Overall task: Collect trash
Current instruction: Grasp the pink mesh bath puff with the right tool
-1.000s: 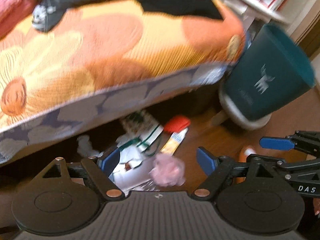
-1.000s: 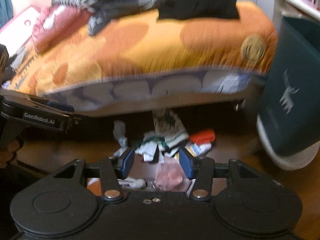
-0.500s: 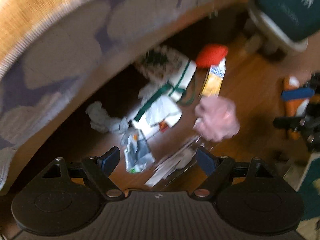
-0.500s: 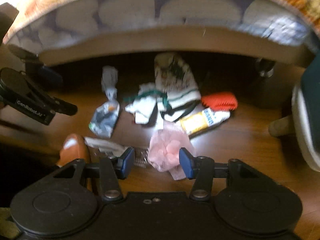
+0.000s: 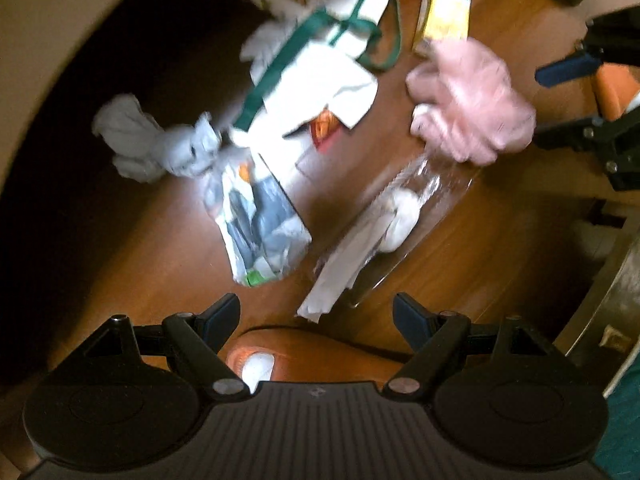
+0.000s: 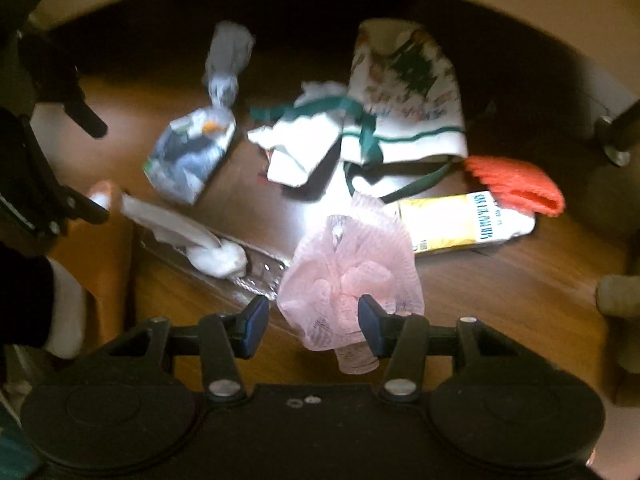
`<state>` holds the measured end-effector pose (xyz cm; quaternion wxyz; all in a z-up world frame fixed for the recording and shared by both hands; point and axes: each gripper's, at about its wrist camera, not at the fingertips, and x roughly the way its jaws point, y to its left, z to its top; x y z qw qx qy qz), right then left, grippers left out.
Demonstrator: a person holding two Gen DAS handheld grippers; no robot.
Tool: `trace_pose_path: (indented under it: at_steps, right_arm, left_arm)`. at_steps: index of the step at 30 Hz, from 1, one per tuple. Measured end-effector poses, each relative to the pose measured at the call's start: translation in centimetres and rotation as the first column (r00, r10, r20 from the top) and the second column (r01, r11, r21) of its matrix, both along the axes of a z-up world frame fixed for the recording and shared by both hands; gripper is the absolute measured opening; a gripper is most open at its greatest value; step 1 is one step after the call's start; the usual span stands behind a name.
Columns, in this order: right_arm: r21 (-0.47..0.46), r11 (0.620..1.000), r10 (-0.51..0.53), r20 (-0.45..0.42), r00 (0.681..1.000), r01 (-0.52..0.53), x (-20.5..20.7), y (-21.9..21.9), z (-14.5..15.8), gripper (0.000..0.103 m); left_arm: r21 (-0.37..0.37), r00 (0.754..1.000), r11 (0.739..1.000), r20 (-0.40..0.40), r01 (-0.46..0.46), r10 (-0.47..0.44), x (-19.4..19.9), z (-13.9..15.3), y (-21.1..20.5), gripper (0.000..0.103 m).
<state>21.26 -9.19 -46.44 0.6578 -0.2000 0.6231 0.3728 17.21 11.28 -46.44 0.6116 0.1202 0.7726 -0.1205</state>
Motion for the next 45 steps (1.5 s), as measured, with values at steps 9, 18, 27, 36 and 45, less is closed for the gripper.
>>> trace_pose_path:
  at_steps: [9,18,27,36,45]
  right_arm:
    - [-0.058,0.995,0.080,-0.041,0.996,-0.082,-0.6,0.9,-4.4,0.049]
    - [-0.058,0.993,0.097,-0.030,0.995,-0.098,0.3,1.6,-5.6,0.046]
    - [-0.062,0.994,0.095,0.002,0.996,-0.094,0.2,1.9,-5.8,0.025]
    - [-0.048,0.997,0.055,0.012,0.998,-0.054,0.7,1.1,-4.3,0.004]
    - [-0.021,1.000,-0.019,0.039,0.999,0.020,1.0,-0.6,0.8,0.003]
  left_arm:
    - [-0.024,0.993,0.997,-0.093,-0.080,0.077,-1.3,-5.9,2.2,0.083]
    - [-0.077,0.976,0.980,-0.133,-0.184,0.173,-1.1,-7.6,3.1,0.057]
    - [-0.108,0.967,0.968,-0.147,-0.225,0.208,-1.1,-7.5,3.4,0.019]
    - [-0.151,0.970,0.963,-0.126,-0.225,0.207,-0.4,-5.8,3.1,0.003]
    - [-0.194,0.996,0.978,-0.054,-0.077,0.068,0.8,-0.8,0.0,0.002]
